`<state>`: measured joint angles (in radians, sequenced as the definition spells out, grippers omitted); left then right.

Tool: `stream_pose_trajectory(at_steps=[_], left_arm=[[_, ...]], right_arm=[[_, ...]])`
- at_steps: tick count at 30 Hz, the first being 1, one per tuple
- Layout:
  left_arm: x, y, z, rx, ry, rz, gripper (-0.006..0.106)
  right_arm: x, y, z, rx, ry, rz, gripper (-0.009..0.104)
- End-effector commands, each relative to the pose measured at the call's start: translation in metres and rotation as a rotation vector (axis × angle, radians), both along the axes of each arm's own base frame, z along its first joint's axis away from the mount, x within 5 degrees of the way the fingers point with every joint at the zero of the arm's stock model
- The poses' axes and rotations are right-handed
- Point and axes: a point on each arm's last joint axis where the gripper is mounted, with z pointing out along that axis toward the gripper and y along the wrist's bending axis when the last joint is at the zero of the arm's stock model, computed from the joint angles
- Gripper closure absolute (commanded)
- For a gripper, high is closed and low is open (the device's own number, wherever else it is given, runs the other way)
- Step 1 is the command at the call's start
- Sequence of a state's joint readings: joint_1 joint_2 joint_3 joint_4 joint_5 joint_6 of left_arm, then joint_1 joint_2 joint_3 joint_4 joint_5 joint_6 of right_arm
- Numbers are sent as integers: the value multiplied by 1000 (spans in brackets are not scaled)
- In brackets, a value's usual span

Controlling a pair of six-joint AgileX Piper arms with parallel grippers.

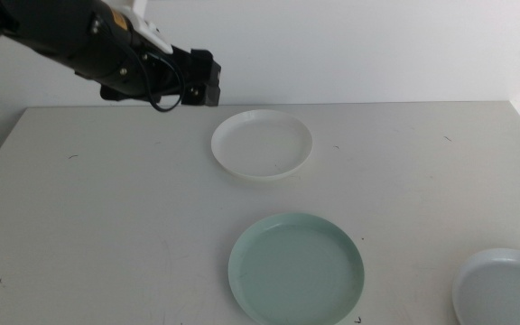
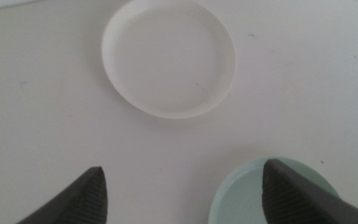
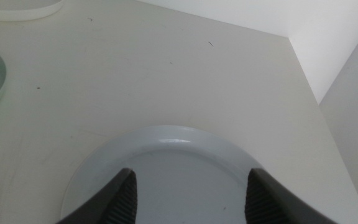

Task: Stack the three bowls on top of each other.

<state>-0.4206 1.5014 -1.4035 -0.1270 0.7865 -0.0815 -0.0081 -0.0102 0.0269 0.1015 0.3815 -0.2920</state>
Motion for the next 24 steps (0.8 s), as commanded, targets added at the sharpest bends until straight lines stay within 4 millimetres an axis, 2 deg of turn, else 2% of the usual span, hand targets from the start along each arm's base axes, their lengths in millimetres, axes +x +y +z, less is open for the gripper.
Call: stream_pose_trajectory(at_steps=[1, 5, 10, 11, 15, 24], left_arm=[[0, 6, 37, -24, -112, 56, 19], [14, 7, 55, 52, -106, 87, 19], [37, -1, 61, 91, -84, 92, 19], [48, -6, 63, 85, -97, 93, 19], [72, -14, 59, 116, -100, 104, 19], [117, -23, 36, 163, -58, 133, 18]], right_arm=[[0, -1, 8, -24, -93, -11, 50], [0, -1, 8, -24, -93, -11, 50], [0, -1, 8, -24, -93, -11, 50], [0, -1, 8, -24, -93, -11, 50], [0, -1, 8, -24, -93, -11, 50], [0, -1, 8, -24, -93, -11, 50]])
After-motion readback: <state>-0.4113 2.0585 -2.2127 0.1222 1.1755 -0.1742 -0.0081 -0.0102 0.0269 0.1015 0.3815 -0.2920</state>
